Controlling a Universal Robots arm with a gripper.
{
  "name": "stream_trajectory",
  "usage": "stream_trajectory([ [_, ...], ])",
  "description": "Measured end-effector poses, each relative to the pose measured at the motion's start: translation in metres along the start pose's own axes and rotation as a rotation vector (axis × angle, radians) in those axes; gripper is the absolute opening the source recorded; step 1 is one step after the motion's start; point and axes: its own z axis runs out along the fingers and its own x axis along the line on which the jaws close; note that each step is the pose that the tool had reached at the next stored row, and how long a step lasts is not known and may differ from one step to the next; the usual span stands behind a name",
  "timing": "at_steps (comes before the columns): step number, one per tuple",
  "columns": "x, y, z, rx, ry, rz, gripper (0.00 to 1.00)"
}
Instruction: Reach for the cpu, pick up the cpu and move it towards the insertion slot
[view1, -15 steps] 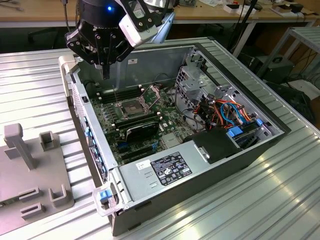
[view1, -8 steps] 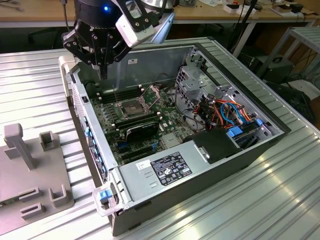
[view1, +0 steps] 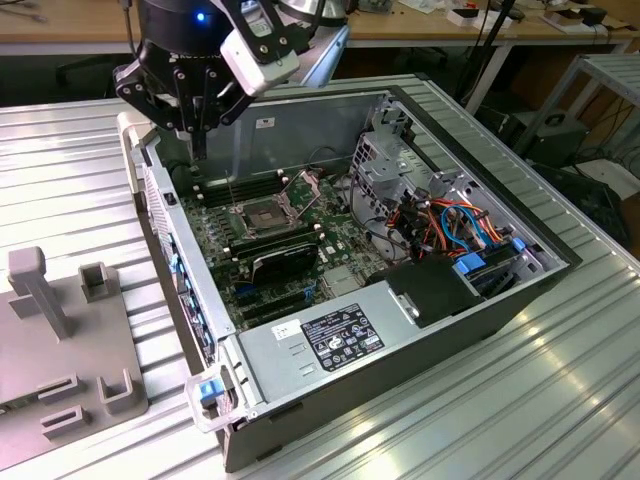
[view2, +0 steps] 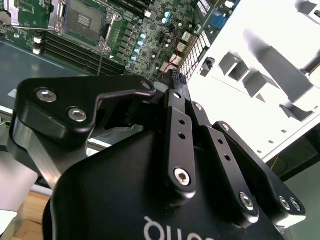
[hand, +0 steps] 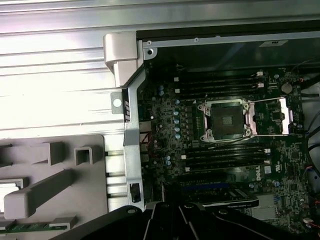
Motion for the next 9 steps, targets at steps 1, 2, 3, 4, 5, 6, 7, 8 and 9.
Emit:
stream_trajectory([
  [1, 0.0008, -0.0001, 0.0000, 0.0000, 0.0001, 0.000, 0.11],
  [2, 0.0015, -0.0001, 0.0000, 0.0000, 0.0000, 0.000, 0.11],
  [3, 0.0023, -0.0002, 0.0000, 0.0000, 0.0000, 0.000, 0.11],
  [4, 0.0031, -0.0002, 0.0000, 0.0000, 0.0001, 0.000, 0.11],
  [5, 0.0037, -0.0003, -0.0001, 0.0000, 0.0001, 0.000, 0.11],
  [6, 0.0045, -0.0003, -0.0001, 0.0001, 0.0002, 0.000, 0.11],
  [7, 0.0055, -0.0004, -0.0001, 0.0000, 0.0002, 0.000, 0.11],
  [8, 0.0060, -0.0004, -0.0001, 0.0000, 0.0003, 0.000, 0.11],
  [9, 0.0069, -0.0005, -0.0001, 0.0000, 0.0003, 0.000, 0.11],
])
